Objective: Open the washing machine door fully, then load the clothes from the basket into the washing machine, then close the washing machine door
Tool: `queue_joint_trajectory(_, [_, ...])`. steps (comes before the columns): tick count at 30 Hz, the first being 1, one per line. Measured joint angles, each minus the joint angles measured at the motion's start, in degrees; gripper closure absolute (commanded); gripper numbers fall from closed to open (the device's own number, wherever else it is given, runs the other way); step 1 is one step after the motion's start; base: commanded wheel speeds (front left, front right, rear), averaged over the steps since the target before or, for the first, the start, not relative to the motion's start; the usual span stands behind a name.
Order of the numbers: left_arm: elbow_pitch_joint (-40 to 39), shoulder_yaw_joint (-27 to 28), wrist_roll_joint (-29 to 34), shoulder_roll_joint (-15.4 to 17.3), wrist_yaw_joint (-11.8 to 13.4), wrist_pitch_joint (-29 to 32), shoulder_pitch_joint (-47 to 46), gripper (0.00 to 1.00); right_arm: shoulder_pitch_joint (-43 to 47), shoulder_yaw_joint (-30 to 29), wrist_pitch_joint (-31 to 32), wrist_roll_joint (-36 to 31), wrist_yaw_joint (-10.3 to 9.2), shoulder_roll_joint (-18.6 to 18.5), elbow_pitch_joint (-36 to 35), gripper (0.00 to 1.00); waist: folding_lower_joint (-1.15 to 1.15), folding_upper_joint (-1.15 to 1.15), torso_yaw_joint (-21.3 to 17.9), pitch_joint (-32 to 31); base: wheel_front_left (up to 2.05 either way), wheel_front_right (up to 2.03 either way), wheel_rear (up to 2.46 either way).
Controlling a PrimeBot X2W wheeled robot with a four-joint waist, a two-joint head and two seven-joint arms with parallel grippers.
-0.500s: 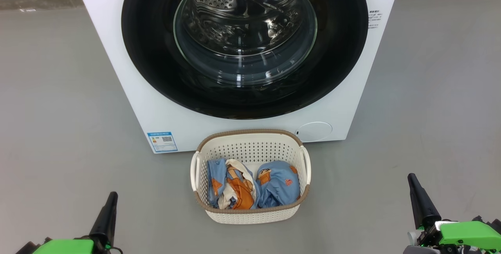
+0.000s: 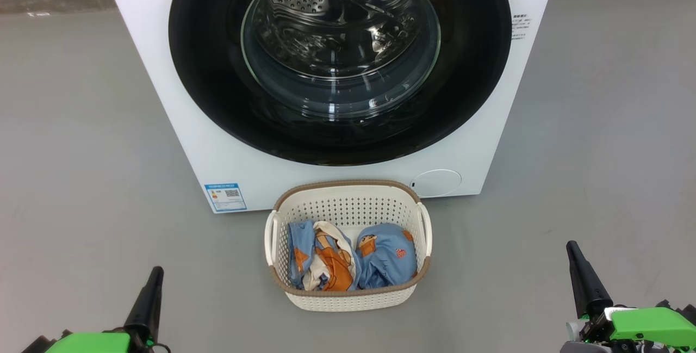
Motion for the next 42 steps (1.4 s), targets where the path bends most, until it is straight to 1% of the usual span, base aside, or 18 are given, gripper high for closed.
queue_joint_trajectory(14, [0.0,0.0,0.0,0.0,0.0,0.0,0.0,1.00,0.0,0.0,0.0,0.0,0.00,0.0,0.0,1.00,0.00,0.00,0.0,0.0,0.00,0.00,0.00])
queue_joint_trajectory(15, [0.1,0.0,0.0,0.0,0.0,0.0,0.1,0.00,0.0,0.0,0.0,0.0,0.00,0.0,0.2,0.00,0.00,0.00,0.0,0.0,0.00,0.00,0.00])
queue_joint_trajectory(22, [3.7,-0.7,0.0,-1.6,0.1,0.0,3.6,0.00,2.7,0.1,-0.1,0.0,0.00,0.8,4.3,0.00,0.00,0.00,0.0,0.1,0.00,0.00,0.00])
queue_joint_trajectory(27, [3.5,-1.2,0.1,-1.7,0.1,-0.8,3.5,0.00,2.6,0.7,-0.4,-0.1,0.00,0.8,4.0,0.00,0.04,0.00,0.0,-0.1,0.00,0.00,0.00])
queue_joint_trajectory(33, [2.7,-2.0,0.9,-1.6,0.1,-1.9,3.5,0.00,2.5,1.9,-1.5,-0.7,0.00,0.4,3.6,0.00,0.01,0.00,0.0,0.1,0.00,0.00,0.00])
queue_joint_trajectory(42, [1.3,-2.6,3.9,-1.5,0.1,-3.4,3.3,0.00,1.0,4.2,-3.2,-3.8,0.00,-0.8,3.0,0.00,0.01,0.00,-0.1,0.1,0.00,0.00,0.00])
